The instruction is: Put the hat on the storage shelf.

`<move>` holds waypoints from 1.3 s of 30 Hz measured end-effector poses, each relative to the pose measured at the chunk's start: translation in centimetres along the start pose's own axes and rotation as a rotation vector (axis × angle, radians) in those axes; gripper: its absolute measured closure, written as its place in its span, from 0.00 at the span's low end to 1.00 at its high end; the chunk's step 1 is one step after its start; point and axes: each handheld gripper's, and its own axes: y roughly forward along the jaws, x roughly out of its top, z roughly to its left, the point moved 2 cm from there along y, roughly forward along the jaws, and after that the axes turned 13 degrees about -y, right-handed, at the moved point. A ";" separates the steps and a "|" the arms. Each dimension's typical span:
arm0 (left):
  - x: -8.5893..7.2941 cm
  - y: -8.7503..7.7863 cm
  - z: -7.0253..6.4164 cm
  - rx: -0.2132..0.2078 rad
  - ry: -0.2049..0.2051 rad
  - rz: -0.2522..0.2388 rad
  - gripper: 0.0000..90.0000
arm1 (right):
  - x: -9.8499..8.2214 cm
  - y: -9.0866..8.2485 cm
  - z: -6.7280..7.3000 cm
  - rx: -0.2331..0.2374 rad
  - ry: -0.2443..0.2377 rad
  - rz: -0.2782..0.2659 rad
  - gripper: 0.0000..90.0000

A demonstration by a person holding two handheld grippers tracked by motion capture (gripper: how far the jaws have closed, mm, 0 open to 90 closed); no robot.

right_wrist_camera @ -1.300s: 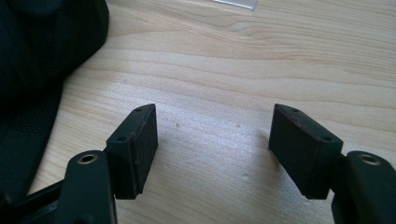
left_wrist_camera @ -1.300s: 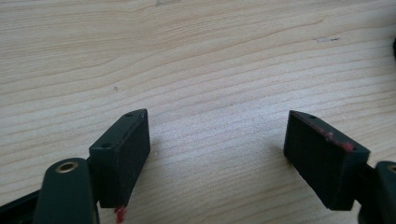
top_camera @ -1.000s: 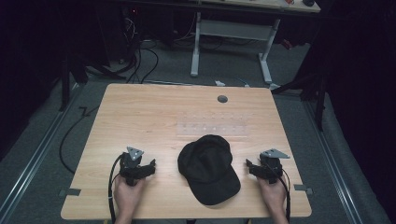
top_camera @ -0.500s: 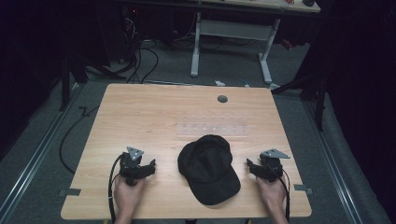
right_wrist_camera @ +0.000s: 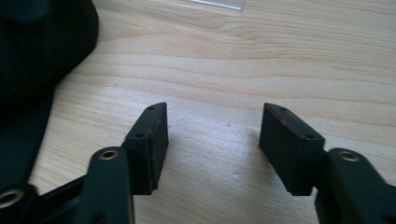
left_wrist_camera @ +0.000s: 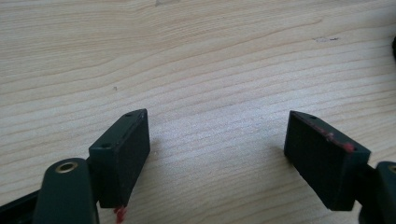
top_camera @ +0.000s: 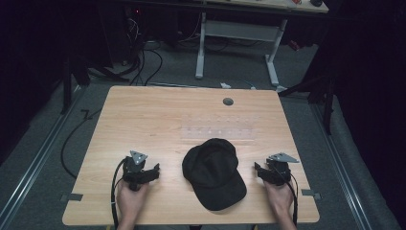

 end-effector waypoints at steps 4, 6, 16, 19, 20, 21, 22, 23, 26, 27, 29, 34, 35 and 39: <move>0.0 0.0 0.0 0.000 0.001 0.000 0.25 | 0.0 -0.4 -0.2 0.019 0.024 -0.012 0.54; 0.0 0.0 0.0 0.001 0.001 0.000 0.25 | 0.0 -1.0 -0.2 0.028 0.018 -0.022 0.56; 0.0 0.0 0.0 0.000 0.001 0.000 0.25 | 0.3 -2.5 0.5 0.084 -0.003 -0.070 0.60; 0.0 0.0 0.0 0.000 0.001 0.000 0.25 | 1.1 -3.2 1.0 0.111 -0.019 -0.096 0.61; 0.0 0.0 0.0 0.000 0.001 0.000 0.25 | 1.1 -3.2 1.0 0.111 -0.019 -0.096 0.61; 0.0 0.0 0.0 0.000 0.001 0.000 0.25 | 1.3 -3.4 1.1 0.119 -0.022 -0.106 0.61; 0.0 0.0 0.0 0.000 0.001 0.000 0.25 | 1.5 -3.5 1.2 0.126 -0.028 -0.116 0.61; 0.0 0.0 0.0 0.000 0.001 0.000 0.25 | 1.9 -3.7 1.5 0.141 -0.031 -0.123 0.61; 0.0 0.0 0.0 0.000 0.001 0.000 0.25 | 2.5 -3.8 1.9 0.162 -0.043 -0.128 0.62; 0.0 0.0 0.0 0.000 0.000 0.000 0.25 | 2.5 -3.8 1.9 0.162 -0.043 -0.128 0.62; 0.0 0.0 0.0 0.000 0.001 0.000 0.25 | 2.9 -3.8 2.2 0.177 -0.052 -0.128 0.63; 0.0 0.0 0.0 0.000 0.001 0.000 0.25 | 4.1 -3.6 2.7 0.206 -0.100 -0.136 0.64; 0.0 0.0 0.0 0.000 0.001 0.000 0.25 | 4.4 -3.6 2.9 0.211 -0.107 -0.139 0.64; 0.0 0.0 0.0 0.000 0.001 0.000 0.25 | 5.5 -3.7 3.3 0.235 -0.132 -0.160 0.64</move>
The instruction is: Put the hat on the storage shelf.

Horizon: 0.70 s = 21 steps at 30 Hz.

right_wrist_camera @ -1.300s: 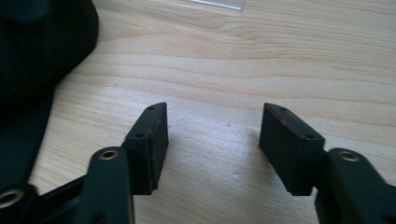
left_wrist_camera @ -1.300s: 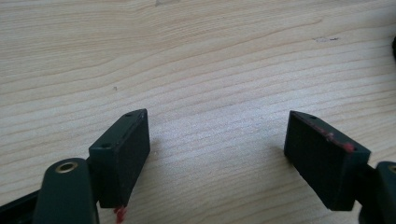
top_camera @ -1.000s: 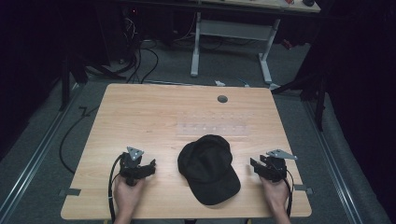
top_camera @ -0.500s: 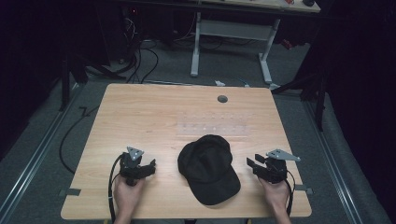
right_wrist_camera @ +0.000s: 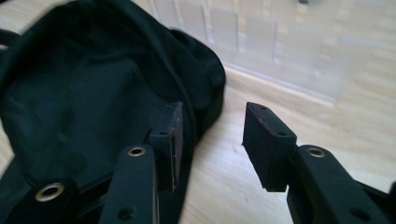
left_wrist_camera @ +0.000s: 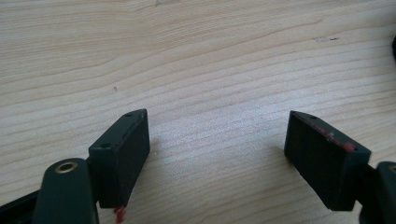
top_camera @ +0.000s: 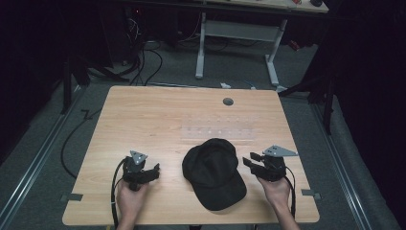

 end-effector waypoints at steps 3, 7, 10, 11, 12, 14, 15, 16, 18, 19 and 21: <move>0.0 0.0 0.0 0.000 0.000 0.000 0.25 | 0.6 0.2 0.1 0.006 0.012 -0.010 0.64; 0.0 0.0 0.0 0.000 0.000 0.000 0.25 | 1.4 0.8 0.1 0.029 0.020 -0.013 0.63; 0.0 0.0 0.0 0.000 -0.001 0.000 0.25 | 2.0 1.2 0.3 0.048 -0.004 -0.010 0.63; 0.0 0.0 0.0 0.000 0.000 0.000 0.25 | 2.1 1.4 0.4 0.055 -0.008 -0.008 0.63; 0.0 0.0 0.0 0.000 -0.001 0.000 0.25 | 2.3 1.6 0.5 0.062 -0.011 -0.007 0.63; 0.0 0.0 0.0 0.000 0.000 0.000 0.25 | 2.5 1.9 0.6 0.072 -0.011 -0.006 0.62; 0.0 0.0 0.0 0.000 0.000 0.000 0.25 | 2.6 2.0 0.6 0.073 -0.020 -0.006 0.62; 0.0 0.0 0.0 0.000 0.000 0.000 0.25 | 2.7 2.1 0.7 0.073 -0.023 -0.007 0.62; 0.0 0.0 0.0 0.000 0.000 0.000 0.25 | 2.8 2.4 0.8 0.066 -0.035 -0.015 0.62; 0.0 0.0 0.0 0.000 0.000 0.000 0.25 | 3.0 2.5 0.8 0.069 -0.036 -0.016 0.62; 0.0 0.0 0.0 0.000 0.000 0.000 0.25 | 3.2 2.8 0.9 0.080 -0.035 -0.019 0.62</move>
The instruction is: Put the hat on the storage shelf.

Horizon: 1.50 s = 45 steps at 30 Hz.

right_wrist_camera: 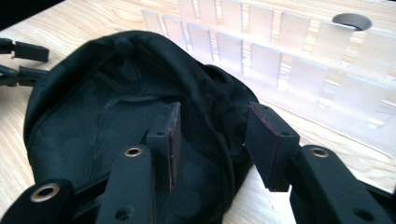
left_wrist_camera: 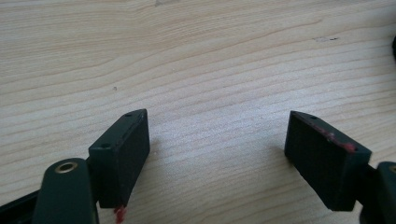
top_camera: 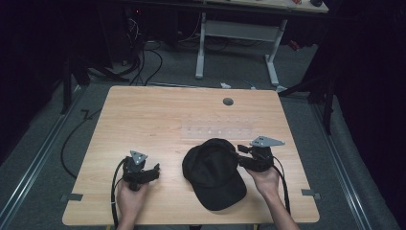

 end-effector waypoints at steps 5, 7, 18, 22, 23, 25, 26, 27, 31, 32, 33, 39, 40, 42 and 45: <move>0.0 0.0 0.0 0.000 0.000 0.000 0.25 | 0.4 0.8 0.0 0.013 -0.006 0.015 0.63; 0.0 0.0 0.0 0.000 0.000 0.000 0.25 | 0.4 1.2 0.0 0.021 -0.005 0.030 0.63; 0.0 0.0 0.0 0.000 0.000 0.001 0.25 | 0.5 2.6 -0.2 0.044 -0.004 0.050 0.65; 0.0 0.0 0.0 0.000 0.000 0.000 0.25 | 0.3 3.0 -0.2 0.053 -0.013 0.065 0.67; 0.0 0.0 0.0 0.000 0.000 0.000 0.25 | 0.3 3.1 -0.3 0.056 -0.016 0.064 0.67; 0.0 0.0 0.0 0.000 0.000 0.000 0.25 | 0.3 3.2 -0.2 0.063 -0.009 0.061 0.69; 0.0 0.0 0.0 0.000 0.000 0.000 0.25 | 0.2 3.3 -0.2 0.064 -0.014 0.056 0.71; 0.0 0.0 0.0 0.000 0.000 0.000 0.25 | 0.2 3.4 -0.2 0.059 -0.019 0.055 0.72; 0.0 0.0 0.0 0.000 0.000 0.000 0.25 | 0.2 3.6 -0.1 0.041 -0.032 0.061 0.76; 0.0 0.0 0.0 0.000 0.000 0.000 0.25 | 0.2 3.6 -0.1 0.043 -0.030 0.060 0.76; 0.0 0.0 0.0 0.000 0.000 0.000 0.25 | 0.2 3.6 -0.2 0.043 -0.026 0.062 0.77; 0.0 0.0 0.0 0.000 0.000 0.000 0.25 | 0.1 3.6 -0.5 0.057 -0.019 0.079 0.81; 0.0 0.0 0.0 0.000 0.000 0.000 0.25 | 0.0 3.6 -0.5 0.057 -0.023 0.079 0.81; 0.0 0.0 0.0 0.000 0.000 0.000 0.25 | 0.0 3.6 -0.5 0.061 -0.032 0.079 0.82; 0.0 0.0 0.0 0.000 0.000 0.000 0.25 | -0.1 3.6 -0.6 0.067 -0.049 0.076 0.84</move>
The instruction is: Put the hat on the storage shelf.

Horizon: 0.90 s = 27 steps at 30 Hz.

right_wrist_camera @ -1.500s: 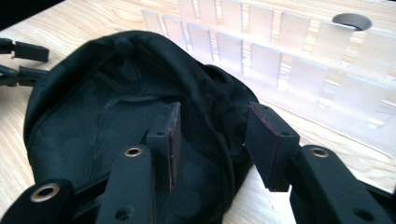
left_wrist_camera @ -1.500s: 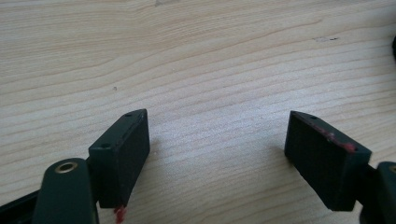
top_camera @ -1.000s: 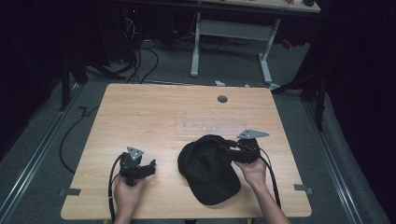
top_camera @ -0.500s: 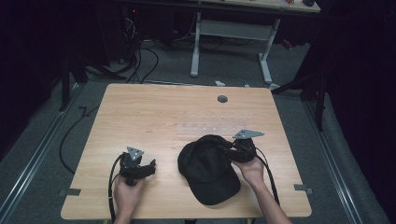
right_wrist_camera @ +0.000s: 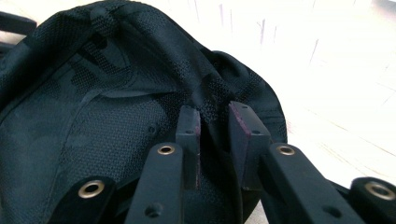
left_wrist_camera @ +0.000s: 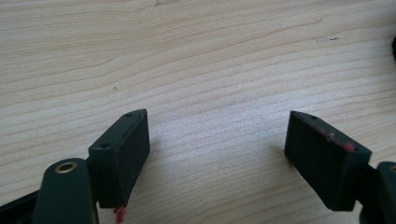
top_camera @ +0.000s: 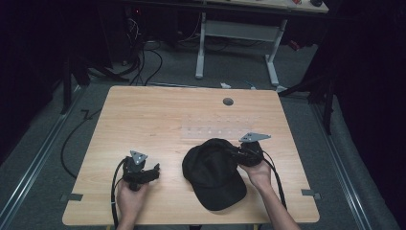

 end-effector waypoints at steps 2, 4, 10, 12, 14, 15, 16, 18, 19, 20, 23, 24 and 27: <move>0.0 0.0 0.0 0.000 -0.001 0.000 0.25 | 0.0 -0.1 0.0 0.001 -0.017 -0.002 0.85; 0.0 0.0 0.0 0.000 0.000 0.000 0.25 | -0.1 -0.1 0.0 0.001 -0.037 -0.004 0.86; 0.0 0.0 0.0 0.000 0.000 0.000 0.25 | -0.3 -0.3 0.0 0.015 -0.073 -0.022 0.89; 0.0 0.0 0.0 0.000 0.000 -0.001 0.25 | -0.4 -0.3 -0.1 0.023 -0.081 -0.026 0.90; 0.0 0.0 0.0 0.000 -0.001 -0.001 0.25 | -0.5 -0.5 -0.1 0.024 -0.092 -0.028 0.91; 0.0 0.0 0.0 0.000 -0.001 -0.001 0.25 | -0.5 -0.5 -0.1 0.026 -0.097 -0.031 0.92; 0.0 0.0 0.0 0.000 0.000 -0.001 0.25 | -0.6 -0.6 -0.1 0.029 -0.101 -0.031 0.92; 0.0 0.0 0.0 0.000 0.000 0.000 0.25 | -0.7 -0.7 -0.2 0.032 -0.103 -0.036 0.94; 0.0 0.0 0.0 0.000 0.000 -0.001 0.25 | -0.8 -0.8 -0.2 0.036 -0.106 -0.039 0.94; 0.0 0.0 0.0 0.000 0.000 0.000 0.25 | -0.9 -0.9 -0.2 0.039 -0.107 -0.044 0.95; 0.0 0.0 0.0 0.000 0.000 -0.001 0.25 | -1.0 -1.1 -0.2 0.050 -0.111 -0.053 0.96; 0.0 0.0 0.0 0.000 0.000 -0.001 0.25 | -1.1 -1.2 -0.2 0.054 -0.112 -0.054 0.96; 0.0 0.0 0.0 0.000 0.000 -0.001 0.25 | -1.3 -1.4 -0.1 0.064 -0.112 -0.066 0.96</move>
